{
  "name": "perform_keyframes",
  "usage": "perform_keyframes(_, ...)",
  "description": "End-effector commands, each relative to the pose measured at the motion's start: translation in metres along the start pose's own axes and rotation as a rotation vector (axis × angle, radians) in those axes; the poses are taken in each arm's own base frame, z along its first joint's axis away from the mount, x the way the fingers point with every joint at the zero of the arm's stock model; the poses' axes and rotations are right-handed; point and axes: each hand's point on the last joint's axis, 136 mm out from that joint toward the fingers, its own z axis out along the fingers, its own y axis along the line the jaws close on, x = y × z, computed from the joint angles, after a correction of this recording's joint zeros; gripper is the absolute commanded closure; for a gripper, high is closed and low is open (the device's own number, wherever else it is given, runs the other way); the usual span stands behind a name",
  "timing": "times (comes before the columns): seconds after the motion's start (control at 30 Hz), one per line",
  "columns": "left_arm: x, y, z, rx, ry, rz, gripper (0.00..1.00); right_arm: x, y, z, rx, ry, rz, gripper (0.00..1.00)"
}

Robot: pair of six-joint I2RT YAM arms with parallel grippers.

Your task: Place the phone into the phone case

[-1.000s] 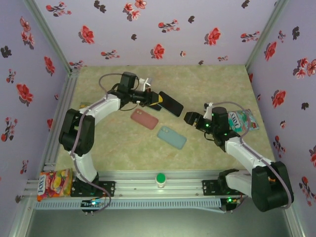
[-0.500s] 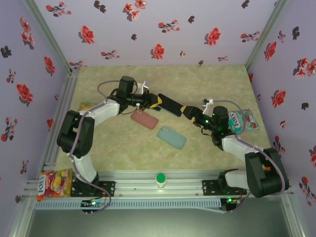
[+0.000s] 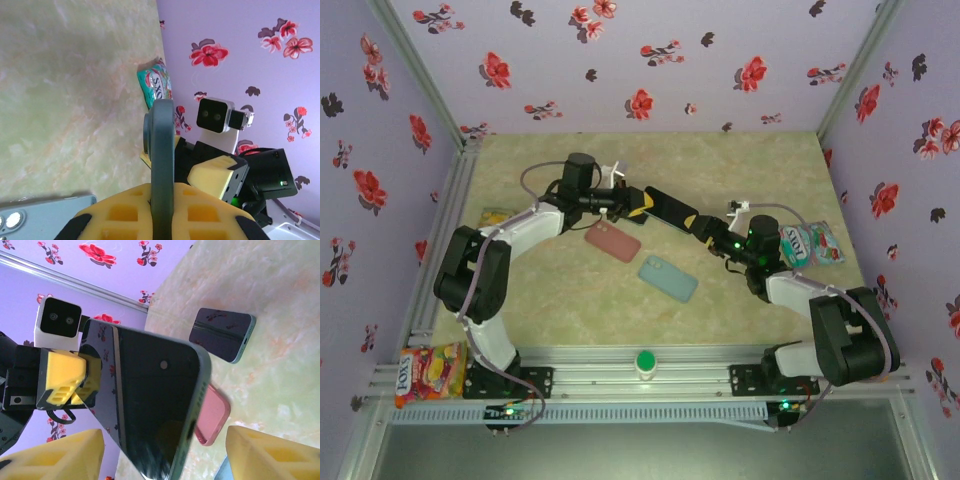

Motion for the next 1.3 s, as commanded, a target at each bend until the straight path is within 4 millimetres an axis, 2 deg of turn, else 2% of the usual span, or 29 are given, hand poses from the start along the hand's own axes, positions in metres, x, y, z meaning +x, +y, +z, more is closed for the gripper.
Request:
perform_keyframes(0.0,0.007,-0.027,-0.002,0.072,0.015,0.054,1.0,0.0,0.009,0.0,-0.056,0.001,-0.005,0.35)
perform_keyframes(0.33,0.011,-0.027,0.001,0.078,0.026,0.052,1.0,-0.002,0.018,0.0,-0.096,-0.001,-0.012,0.43)
perform_keyframes(0.73,0.014,-0.025,0.009,0.104,0.051,0.026,1.0,-0.004,0.023,0.003,-0.124,0.007,-0.012,0.46)
perform_keyframes(0.93,0.019,-0.021,0.007,0.074,0.07,0.034,1.0,-0.006,0.022,0.003,-0.122,-0.003,-0.015,0.53)
perform_keyframes(1.1,0.023,-0.017,0.005,0.039,0.082,0.043,1.0,-0.006,0.023,0.004,-0.125,-0.001,-0.016,0.68)
perform_keyframes(1.27,0.022,-0.009,0.003,-0.013,0.062,0.064,1.0,-0.004,0.024,0.004,-0.129,0.011,-0.01,0.76)
